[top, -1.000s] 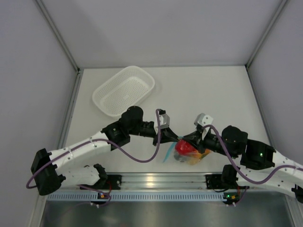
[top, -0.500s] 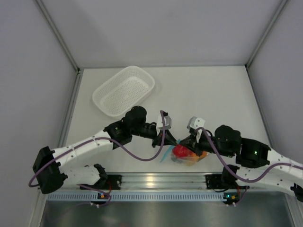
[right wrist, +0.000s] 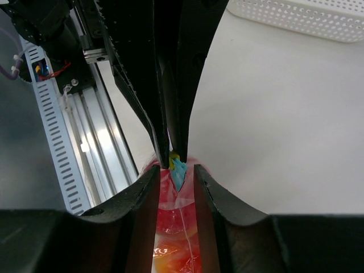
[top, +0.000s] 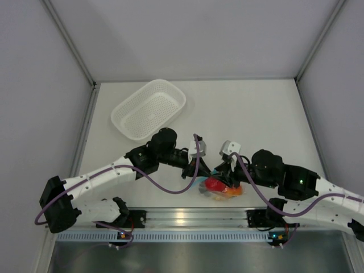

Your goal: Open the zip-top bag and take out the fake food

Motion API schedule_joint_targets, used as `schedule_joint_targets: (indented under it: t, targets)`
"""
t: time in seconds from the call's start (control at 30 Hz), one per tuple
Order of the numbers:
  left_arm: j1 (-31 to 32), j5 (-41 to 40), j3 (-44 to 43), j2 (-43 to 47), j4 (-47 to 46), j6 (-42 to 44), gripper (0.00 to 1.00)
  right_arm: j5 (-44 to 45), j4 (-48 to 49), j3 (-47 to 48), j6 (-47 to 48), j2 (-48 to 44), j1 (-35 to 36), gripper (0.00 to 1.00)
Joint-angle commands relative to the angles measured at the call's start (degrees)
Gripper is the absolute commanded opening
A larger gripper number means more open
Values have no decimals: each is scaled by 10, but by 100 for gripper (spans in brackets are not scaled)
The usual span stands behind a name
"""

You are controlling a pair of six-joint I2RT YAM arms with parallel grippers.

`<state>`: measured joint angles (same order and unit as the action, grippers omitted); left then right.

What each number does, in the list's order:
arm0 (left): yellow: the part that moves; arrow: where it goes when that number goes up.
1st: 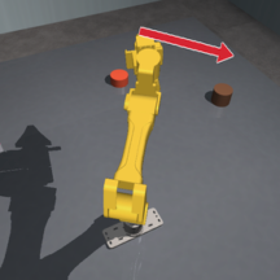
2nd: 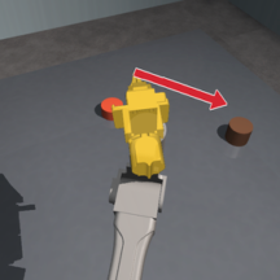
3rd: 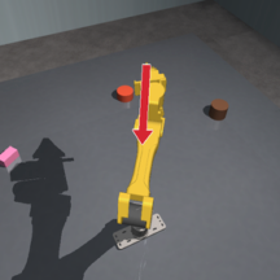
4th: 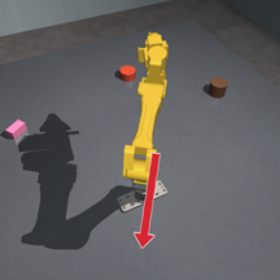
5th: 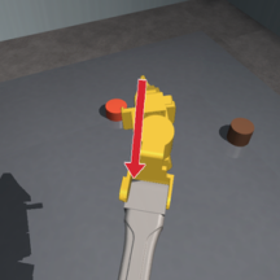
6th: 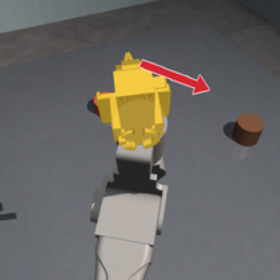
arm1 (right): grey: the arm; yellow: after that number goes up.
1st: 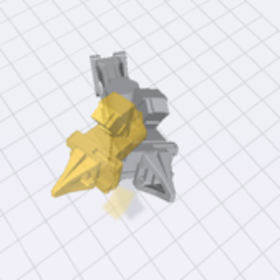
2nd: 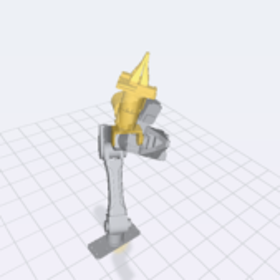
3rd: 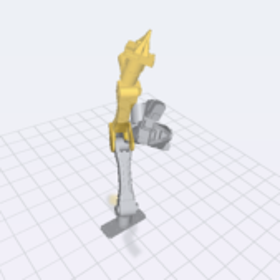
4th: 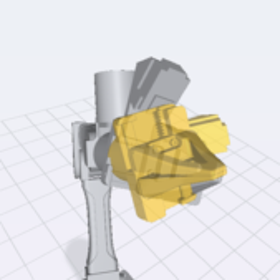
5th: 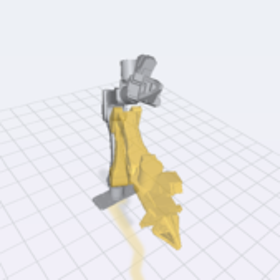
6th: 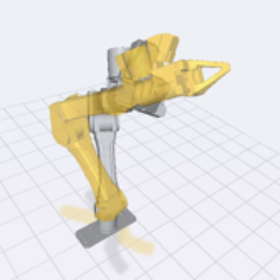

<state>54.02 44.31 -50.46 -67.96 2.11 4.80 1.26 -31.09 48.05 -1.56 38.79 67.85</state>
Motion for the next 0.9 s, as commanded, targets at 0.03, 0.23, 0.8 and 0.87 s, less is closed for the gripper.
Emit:
schedule_joint_targets:
  t: [0.03, 0.23, 0.8, 0.87]
  targets:
    - [2, 31, -10, 18, -9, 14, 0, 10, 36, 4, -9, 3, 7, 31]
    - [1, 32, -10, 16, -9, 12, 0, 14, 39, 12, -5, 16, 7, 17]
    - [0, 2, -10, 31, -7, 12, 0, 6, 36, -6, -11, -2, 7, 6]
    - [0, -1, -10, 30, -7, 11, 0, 2, 38, -2, -10, -1, 7, 0]
